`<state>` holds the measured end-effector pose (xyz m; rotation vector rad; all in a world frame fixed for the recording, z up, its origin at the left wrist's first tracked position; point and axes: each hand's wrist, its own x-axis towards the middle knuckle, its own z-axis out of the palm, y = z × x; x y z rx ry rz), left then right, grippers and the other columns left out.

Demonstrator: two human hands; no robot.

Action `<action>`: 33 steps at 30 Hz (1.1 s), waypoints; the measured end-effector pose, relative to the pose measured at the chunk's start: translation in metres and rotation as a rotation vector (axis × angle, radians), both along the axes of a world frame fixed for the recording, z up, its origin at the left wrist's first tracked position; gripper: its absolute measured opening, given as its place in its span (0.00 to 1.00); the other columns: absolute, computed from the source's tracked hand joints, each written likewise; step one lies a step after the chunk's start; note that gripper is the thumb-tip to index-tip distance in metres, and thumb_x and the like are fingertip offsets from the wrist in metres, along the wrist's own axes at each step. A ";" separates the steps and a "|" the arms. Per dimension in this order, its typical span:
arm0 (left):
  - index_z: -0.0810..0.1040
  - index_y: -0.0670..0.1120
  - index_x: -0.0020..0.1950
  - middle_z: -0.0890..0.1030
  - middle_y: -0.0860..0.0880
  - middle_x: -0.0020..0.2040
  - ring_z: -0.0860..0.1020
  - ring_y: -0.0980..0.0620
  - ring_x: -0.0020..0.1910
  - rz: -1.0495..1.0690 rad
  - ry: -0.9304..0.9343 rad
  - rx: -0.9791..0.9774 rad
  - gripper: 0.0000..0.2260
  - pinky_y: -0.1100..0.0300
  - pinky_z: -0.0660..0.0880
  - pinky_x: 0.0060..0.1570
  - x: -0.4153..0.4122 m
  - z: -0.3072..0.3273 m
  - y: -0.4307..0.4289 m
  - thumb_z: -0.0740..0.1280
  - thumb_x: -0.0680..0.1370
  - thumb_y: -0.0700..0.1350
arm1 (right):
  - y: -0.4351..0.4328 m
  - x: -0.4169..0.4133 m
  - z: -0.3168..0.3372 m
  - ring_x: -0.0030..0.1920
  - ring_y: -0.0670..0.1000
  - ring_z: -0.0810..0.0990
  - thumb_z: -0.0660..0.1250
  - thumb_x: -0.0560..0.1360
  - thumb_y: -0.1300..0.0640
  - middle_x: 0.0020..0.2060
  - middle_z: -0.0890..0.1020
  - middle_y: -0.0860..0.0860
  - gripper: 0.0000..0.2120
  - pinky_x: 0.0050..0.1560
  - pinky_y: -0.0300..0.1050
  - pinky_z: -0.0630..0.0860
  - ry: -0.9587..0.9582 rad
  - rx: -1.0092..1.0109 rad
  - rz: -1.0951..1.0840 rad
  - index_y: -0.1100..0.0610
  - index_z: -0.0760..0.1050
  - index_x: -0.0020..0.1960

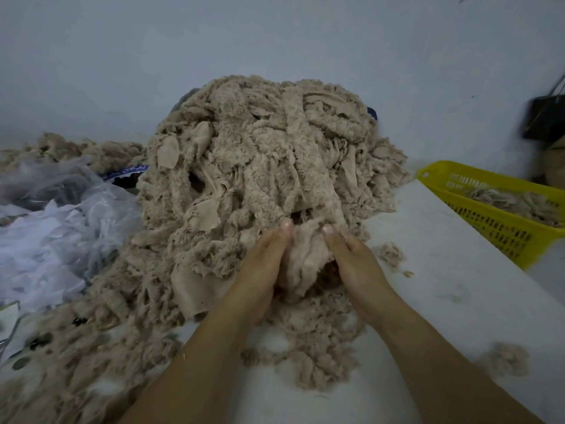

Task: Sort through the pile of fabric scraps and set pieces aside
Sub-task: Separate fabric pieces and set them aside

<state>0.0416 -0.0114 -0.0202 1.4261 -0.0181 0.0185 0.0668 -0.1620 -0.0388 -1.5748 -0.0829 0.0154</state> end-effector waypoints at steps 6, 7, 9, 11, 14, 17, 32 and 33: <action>0.81 0.51 0.51 0.85 0.56 0.44 0.83 0.56 0.42 0.018 -0.138 0.277 0.12 0.68 0.77 0.40 -0.001 -0.006 -0.001 0.70 0.76 0.59 | 0.002 -0.005 -0.001 0.44 0.40 0.84 0.62 0.81 0.45 0.43 0.86 0.42 0.10 0.38 0.30 0.76 -0.061 -0.053 0.121 0.48 0.79 0.51; 0.81 0.49 0.49 0.84 0.54 0.41 0.81 0.56 0.38 0.035 -0.137 0.300 0.11 0.68 0.76 0.38 0.000 -0.007 -0.001 0.69 0.78 0.56 | 0.003 -0.005 0.000 0.44 0.41 0.83 0.62 0.81 0.44 0.43 0.86 0.44 0.11 0.39 0.32 0.77 -0.064 -0.071 0.105 0.50 0.79 0.51; 0.80 0.48 0.46 0.82 0.54 0.36 0.78 0.58 0.36 0.094 -0.123 0.330 0.10 0.68 0.75 0.35 0.003 -0.010 -0.001 0.65 0.82 0.52 | 0.004 -0.004 0.002 0.47 0.49 0.83 0.60 0.81 0.43 0.45 0.84 0.52 0.18 0.44 0.42 0.79 -0.080 -0.153 0.057 0.58 0.78 0.53; 0.79 0.46 0.47 0.82 0.51 0.38 0.79 0.55 0.37 0.162 -0.089 0.249 0.11 0.62 0.76 0.39 0.005 -0.010 0.000 0.63 0.83 0.51 | 0.005 -0.005 0.004 0.44 0.54 0.79 0.58 0.82 0.43 0.42 0.79 0.57 0.24 0.45 0.47 0.74 -0.095 -0.239 0.001 0.65 0.75 0.52; 0.80 0.47 0.49 0.86 0.49 0.43 0.83 0.51 0.43 0.241 -0.038 0.021 0.11 0.54 0.80 0.46 0.008 -0.008 0.000 0.61 0.84 0.48 | 0.007 -0.006 0.004 0.38 0.40 0.74 0.54 0.83 0.44 0.37 0.76 0.48 0.19 0.38 0.32 0.68 -0.141 -0.315 -0.032 0.56 0.74 0.44; 0.80 0.45 0.50 0.87 0.48 0.43 0.85 0.52 0.43 0.237 0.009 -0.130 0.10 0.59 0.82 0.41 0.008 -0.006 0.000 0.60 0.85 0.46 | 0.009 -0.005 0.004 0.30 0.40 0.72 0.53 0.83 0.44 0.30 0.73 0.48 0.21 0.30 0.29 0.66 -0.191 -0.366 -0.064 0.51 0.67 0.35; 0.80 0.41 0.53 0.86 0.41 0.50 0.85 0.47 0.47 0.154 0.153 -0.329 0.08 0.56 0.82 0.41 0.005 0.000 0.004 0.63 0.83 0.43 | 0.013 -0.016 0.000 0.51 0.25 0.75 0.63 0.71 0.27 0.47 0.77 0.21 0.13 0.47 0.23 0.71 -0.111 -0.272 0.257 0.31 0.75 0.51; 0.80 0.42 0.52 0.86 0.41 0.50 0.85 0.47 0.47 0.148 0.149 -0.346 0.08 0.56 0.82 0.43 0.006 0.000 0.004 0.63 0.83 0.42 | 0.015 -0.016 -0.001 0.52 0.26 0.75 0.65 0.75 0.34 0.47 0.77 0.21 0.07 0.44 0.22 0.71 -0.144 -0.307 0.257 0.32 0.73 0.52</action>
